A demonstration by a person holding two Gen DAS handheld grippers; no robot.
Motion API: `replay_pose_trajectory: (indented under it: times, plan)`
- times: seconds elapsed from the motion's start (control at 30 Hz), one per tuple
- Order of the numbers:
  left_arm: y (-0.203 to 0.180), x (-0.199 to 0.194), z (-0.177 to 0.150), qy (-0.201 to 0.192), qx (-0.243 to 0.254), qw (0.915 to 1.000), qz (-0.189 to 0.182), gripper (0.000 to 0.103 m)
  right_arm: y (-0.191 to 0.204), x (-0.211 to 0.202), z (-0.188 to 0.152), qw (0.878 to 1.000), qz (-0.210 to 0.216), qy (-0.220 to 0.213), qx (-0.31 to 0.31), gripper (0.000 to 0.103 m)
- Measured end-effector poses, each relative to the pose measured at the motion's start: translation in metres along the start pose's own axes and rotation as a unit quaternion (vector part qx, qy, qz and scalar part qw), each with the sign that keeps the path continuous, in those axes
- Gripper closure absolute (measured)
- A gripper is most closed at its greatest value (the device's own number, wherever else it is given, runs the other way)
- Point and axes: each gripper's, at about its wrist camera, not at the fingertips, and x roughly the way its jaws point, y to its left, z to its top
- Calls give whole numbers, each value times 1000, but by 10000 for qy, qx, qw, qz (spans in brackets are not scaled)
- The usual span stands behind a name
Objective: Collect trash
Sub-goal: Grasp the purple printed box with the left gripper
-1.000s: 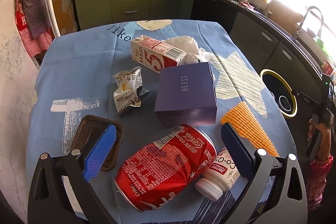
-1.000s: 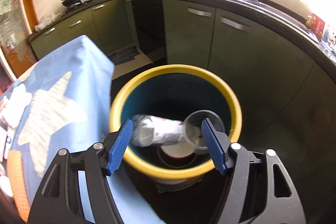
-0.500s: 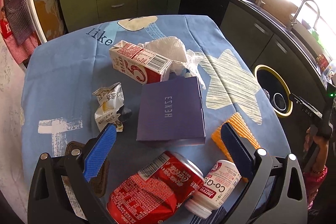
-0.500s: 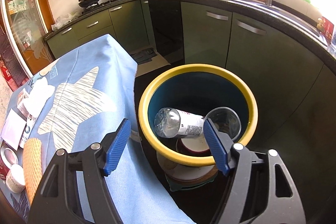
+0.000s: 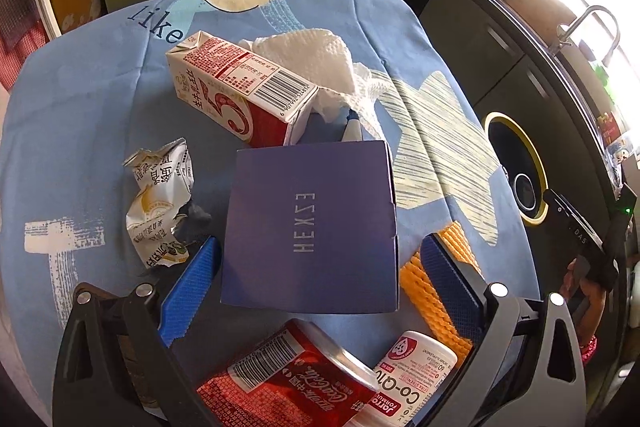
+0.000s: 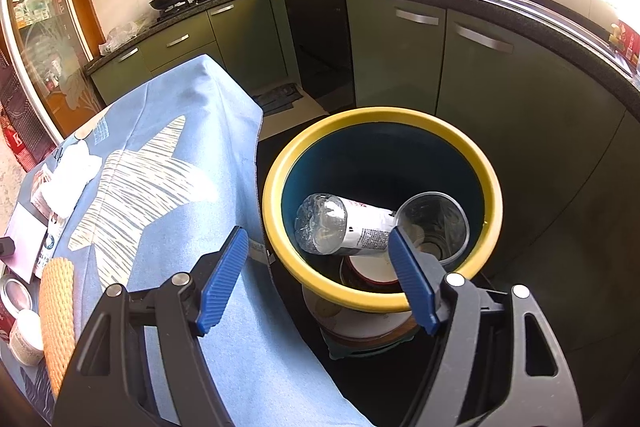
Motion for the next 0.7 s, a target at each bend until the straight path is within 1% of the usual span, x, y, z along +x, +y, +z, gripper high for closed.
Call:
replay_pose_trajectory:
  times: [0.23,0.3,0.47,0.57,0.7]
  plan:
    - [-5,6,-1,32,100,9999,75,5,4,6,-1,10000,60,64,-41,34]
    - [-7,7,-1,28,140,9998,115,8,5,6,-1,9999,74,74,-47,34]
    - [-8,8,-2,-18,212,9995,242,23,4,7,0,9999,88,85,-54,34]
    - [-8,5,-3,-84,220,9994,250,25,5,7,-1,9999,97,86,-57,34]
    - [-9,-3,-4,-256,279,9986,358,26,7,5,-1,9999,120,75,-69,34]
